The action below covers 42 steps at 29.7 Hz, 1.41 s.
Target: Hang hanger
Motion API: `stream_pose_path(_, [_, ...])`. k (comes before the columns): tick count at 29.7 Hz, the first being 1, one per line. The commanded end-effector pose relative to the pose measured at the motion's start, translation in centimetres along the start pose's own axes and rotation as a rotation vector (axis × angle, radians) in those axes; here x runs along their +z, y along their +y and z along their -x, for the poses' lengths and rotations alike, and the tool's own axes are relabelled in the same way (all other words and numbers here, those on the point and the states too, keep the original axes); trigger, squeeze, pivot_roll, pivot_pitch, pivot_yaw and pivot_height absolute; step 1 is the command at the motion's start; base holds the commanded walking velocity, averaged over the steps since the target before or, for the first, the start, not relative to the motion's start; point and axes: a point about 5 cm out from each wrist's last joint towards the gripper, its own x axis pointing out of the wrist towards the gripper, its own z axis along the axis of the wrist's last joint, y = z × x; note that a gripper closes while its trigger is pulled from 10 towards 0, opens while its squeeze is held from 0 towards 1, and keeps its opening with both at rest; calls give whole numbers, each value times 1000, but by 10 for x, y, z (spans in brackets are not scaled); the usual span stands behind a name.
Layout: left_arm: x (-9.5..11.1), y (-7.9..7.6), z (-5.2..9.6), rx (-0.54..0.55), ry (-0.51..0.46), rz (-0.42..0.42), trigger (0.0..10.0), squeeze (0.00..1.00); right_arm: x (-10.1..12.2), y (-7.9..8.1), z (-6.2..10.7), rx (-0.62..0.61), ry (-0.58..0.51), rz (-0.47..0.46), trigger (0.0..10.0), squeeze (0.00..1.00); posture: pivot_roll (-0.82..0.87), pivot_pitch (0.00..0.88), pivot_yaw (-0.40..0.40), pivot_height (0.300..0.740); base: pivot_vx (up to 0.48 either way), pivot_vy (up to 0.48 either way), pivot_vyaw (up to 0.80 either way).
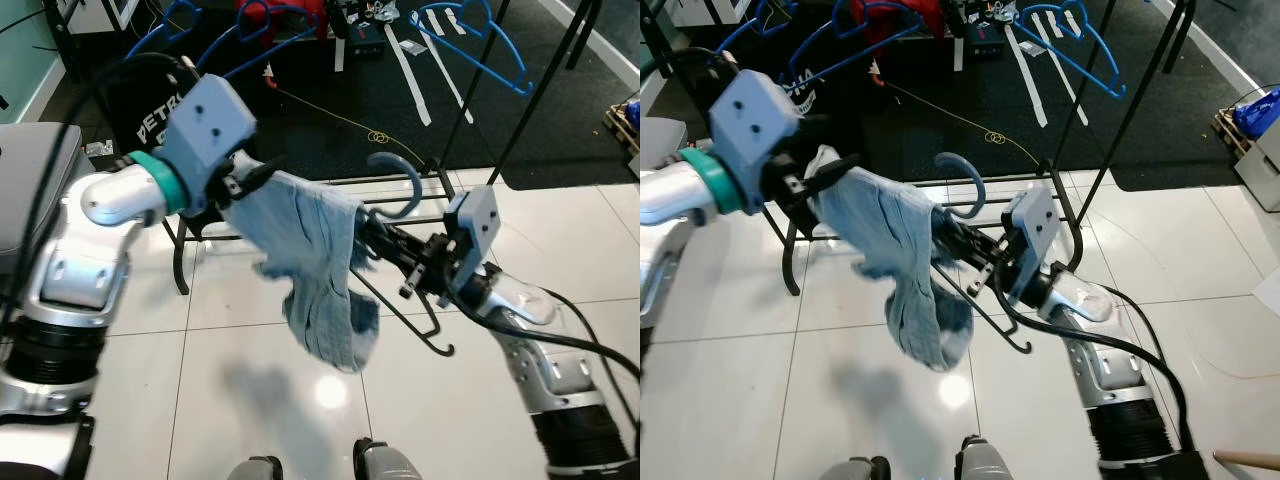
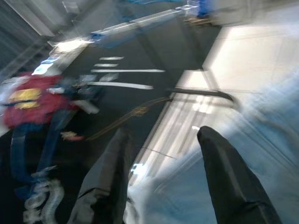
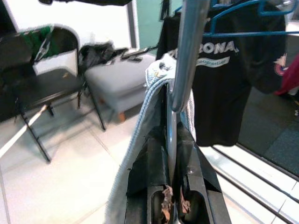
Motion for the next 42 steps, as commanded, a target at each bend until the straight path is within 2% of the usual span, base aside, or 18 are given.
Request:
stream_pose_path(1, [4, -14, 4, -123, -48, 10, 10000, 0, 1, -2, 9, 32, 23, 19, 10000, 0, -34, 104, 56, 740, 0, 0, 0])
stream_pose_path(2, [4, -14, 4, -123, -48, 10, 10000, 0, 1, -2, 9, 32, 23, 19, 10000, 0, -34, 104, 56, 740, 0, 0, 0])
stream_pose_path(4, [11, -27, 6, -225, -96, 34, 10000, 0, 2, -5, 15, 58, 39, 21, 10000, 0, -35, 105, 55, 740, 0, 0, 0])
stream_pose_path(8, [16, -41, 6, -333, -132, 43, 10000, 0, 6, -6, 19, 92, 42, 29, 10000, 0, -36, 106, 54, 740, 0, 0, 0])
stream_pose_path(10, [19, -54, 2, -380, -159, 26, 10000, 0, 8, -2, 20, 155, 55, 36, 10000, 0, -37, 106, 54, 740, 0, 0, 0])
stream_pose_path(13, [20, -58, -1, -390, -175, 18, 10000, 0, 8, 0, 21, 185, 61, 37, 10000, 0, -37, 106, 54, 740, 0, 0, 0])
stream_pose_path(16, [20, -75, -11, -440, -199, 0, 10000, 0, 11, 11, 19, 272, 57, 29, 10000, 0, -47, 103, 52, 740, 0, 0, 0])
stream_pose_path(20, [16, -81, -15, -456, -187, -23, 10000, 0, 14, 14, 17, 296, 43, 24, 10000, 0, -48, 102, 53, 740, 0, 0, 0])
stream_pose_path(26, [10, -78, -15, -469, -165, 41, 10000, 0, 21, 20, 17, 335, 16, 6, 10000, 0, -50, 100, 55, 740, 0, 0, 0])
stream_pose_path(27, [10, -80, -13, -500, -164, 75, 10000, 263, 21, 21, 17, 341, 15, 4, 10000, 0, -49, 97, 56, 740, 0, 0, 0])
stream_pose_path(28, [10, -80, -13, -500, -164, 75, 10000, 263, 21, 21, 17, 341, 15, 4, 10000, 0, -49, 97, 56, 740, 0, 0, 0])
stream_pose_path(29, [9, -82, -10, -544, -163, 126, 10000, 1000, 20, 23, 18, 345, 16, 1, 10000, 0, -48, 94, 60, 740, 0, 0, 0])
stream_pose_path(33, [8, -83, -8, -556, -158, 125, 10000, 1000, 20, 23, 18, 348, 17, -1, 10000, 0, -47, 94, 60, 740, 0, 0, 0])
stream_pose_path(34, [6, -83, -8, -562, -149, 102, 10000, 631, 21, 24, 18, 353, 18, -4, 10000, 0, -47, 92, 59, 740, 0, 0, 0])
stream_pose_path(35, [4, -83, -8, -568, -142, 86, 10000, 631, 22, 24, 19, 357, 18, -7, 10000, 0, -47, 92, 59, 740, 0, 0, 0])
stream_pose_path(36, [1, -84, -7, -580, -133, 68, 10000, 0, 22, 25, 19, 364, 21, -9, 10000, 0, -48, 90, 58, 740, 0, 0, 0])
stream_pose_path(42, [-5, -86, -7, -626, -109, 57, 10000, 0, 22, 26, 20, 389, 38, -21, 10000, 0, -48, 90, 58, 740, 0, 0, 0])
